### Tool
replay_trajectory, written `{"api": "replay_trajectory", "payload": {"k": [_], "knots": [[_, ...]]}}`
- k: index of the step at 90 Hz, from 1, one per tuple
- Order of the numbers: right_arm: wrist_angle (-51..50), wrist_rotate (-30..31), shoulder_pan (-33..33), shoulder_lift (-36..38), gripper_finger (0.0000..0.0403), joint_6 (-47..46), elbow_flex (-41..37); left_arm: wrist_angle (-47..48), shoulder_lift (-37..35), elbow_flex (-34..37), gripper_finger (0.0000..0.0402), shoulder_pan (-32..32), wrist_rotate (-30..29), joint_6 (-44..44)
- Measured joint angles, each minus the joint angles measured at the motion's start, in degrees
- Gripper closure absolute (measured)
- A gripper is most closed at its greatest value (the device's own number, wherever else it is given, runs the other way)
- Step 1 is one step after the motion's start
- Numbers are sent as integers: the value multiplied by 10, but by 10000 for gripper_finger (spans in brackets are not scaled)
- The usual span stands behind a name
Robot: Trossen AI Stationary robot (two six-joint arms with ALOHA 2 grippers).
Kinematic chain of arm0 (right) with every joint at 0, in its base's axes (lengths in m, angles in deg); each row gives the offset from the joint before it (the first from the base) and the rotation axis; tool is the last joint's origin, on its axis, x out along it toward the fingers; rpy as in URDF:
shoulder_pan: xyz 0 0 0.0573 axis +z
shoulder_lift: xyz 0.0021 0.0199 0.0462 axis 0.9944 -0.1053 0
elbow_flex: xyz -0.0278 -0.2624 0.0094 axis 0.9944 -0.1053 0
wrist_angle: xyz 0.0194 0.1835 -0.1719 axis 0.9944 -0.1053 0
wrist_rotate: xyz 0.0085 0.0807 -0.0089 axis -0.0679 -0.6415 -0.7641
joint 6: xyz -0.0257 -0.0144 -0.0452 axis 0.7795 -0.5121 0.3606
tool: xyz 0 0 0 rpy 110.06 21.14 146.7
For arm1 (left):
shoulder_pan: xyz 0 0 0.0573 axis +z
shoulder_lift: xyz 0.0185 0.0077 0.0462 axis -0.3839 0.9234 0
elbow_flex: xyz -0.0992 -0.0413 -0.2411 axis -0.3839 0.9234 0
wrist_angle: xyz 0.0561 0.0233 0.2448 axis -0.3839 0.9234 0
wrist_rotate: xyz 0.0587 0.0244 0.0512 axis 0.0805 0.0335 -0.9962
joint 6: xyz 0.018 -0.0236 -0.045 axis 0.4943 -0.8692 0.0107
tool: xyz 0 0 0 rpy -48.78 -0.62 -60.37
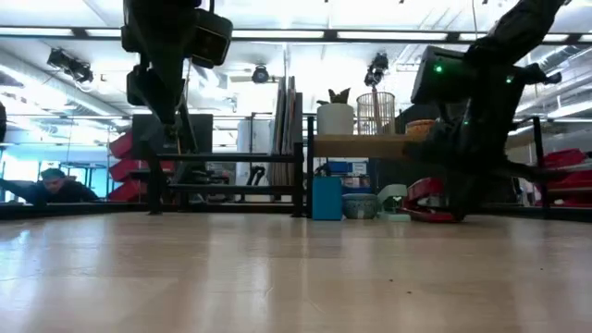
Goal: Stock shelves
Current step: Put the red stapler under the shelf, then remove the blue book from the black book shelf
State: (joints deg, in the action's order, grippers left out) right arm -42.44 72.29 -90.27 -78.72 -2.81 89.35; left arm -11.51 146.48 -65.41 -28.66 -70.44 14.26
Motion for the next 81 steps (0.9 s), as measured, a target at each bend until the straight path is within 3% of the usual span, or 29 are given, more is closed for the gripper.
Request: {"api": "replay_trajectory", "payload": {"k": [16, 32, 55, 70, 81], "knots": [[1, -5, -7, 3, 403, 0, 0, 0, 0, 0, 163, 0, 0, 0], [-28, -8, 19, 60, 403, -6, 0, 5, 0, 0, 163, 0, 0, 0], [-224, 24, 92, 157, 403, 4, 100, 18, -9, -26, 163, 0, -17, -8], [-234, 40, 136, 181, 403, 88, 186, 18, -31, -97, 163, -9, -122, -70], [-208, 30, 153, 182, 403, 187, 236, 17, -56, -160, 163, -28, -297, -133]]}}
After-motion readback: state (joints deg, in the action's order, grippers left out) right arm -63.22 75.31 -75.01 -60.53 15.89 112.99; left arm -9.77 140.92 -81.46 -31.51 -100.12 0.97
